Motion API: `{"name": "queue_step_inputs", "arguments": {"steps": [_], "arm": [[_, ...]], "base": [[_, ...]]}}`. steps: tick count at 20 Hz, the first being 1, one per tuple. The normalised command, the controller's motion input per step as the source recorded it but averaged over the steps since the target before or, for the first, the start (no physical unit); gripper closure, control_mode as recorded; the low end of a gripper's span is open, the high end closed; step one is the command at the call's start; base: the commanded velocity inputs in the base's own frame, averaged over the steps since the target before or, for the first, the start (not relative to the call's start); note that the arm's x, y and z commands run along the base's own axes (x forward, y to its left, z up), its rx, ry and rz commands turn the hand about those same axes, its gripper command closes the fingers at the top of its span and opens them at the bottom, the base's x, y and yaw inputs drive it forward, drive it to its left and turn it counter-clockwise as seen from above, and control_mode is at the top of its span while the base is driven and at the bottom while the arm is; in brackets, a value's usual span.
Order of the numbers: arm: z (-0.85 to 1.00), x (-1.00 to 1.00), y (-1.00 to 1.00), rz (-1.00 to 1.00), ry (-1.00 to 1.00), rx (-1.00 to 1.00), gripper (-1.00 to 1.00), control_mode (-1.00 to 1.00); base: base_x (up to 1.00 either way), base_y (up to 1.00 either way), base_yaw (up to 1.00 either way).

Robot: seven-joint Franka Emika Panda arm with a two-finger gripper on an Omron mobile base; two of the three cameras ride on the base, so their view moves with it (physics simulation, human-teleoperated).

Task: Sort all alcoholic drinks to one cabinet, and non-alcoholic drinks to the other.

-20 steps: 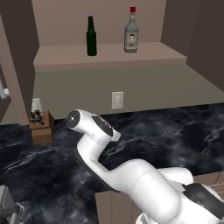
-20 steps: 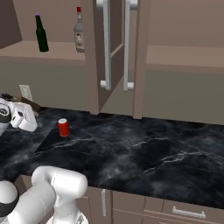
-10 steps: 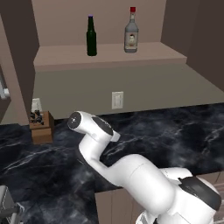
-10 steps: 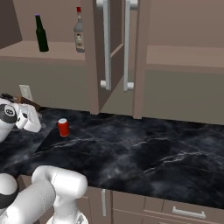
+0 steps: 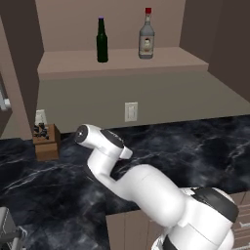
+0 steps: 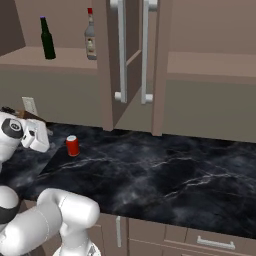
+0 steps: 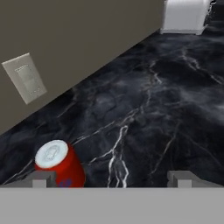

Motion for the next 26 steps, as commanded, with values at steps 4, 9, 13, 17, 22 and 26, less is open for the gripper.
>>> {"name": "queue_step_inputs", "arguments": {"steps": [4,9,13,17,22,26], "arm": [[-0.11,0.05,0.0,-0.12,0.0,-0.01,-1.0,-1.0],[-0.09,0.11,0.0,-0.06,0.0,0.0,-1.0,-1.0],[-0.09,0.14,0.0,-0.01,0.0,0.0,-1.0,-1.0],[-0.14,0.13,0.0,0.0,0.0,0.0,-1.0,-1.0],[-0.19,0.13,0.0,0.0,0.0,0.0,-1.0,-1.0],[-0.15,0.13,0.0,0.0,0.0,0.0,-1.0,-1.0]], "base": [[0.0,0.0,0.0],[0.0,0.0,0.0],[0.0,0.0,0.0],[0.0,0.0,0.0],[0.0,0.0,0.0],[0.0,0.0,0.0]]}}
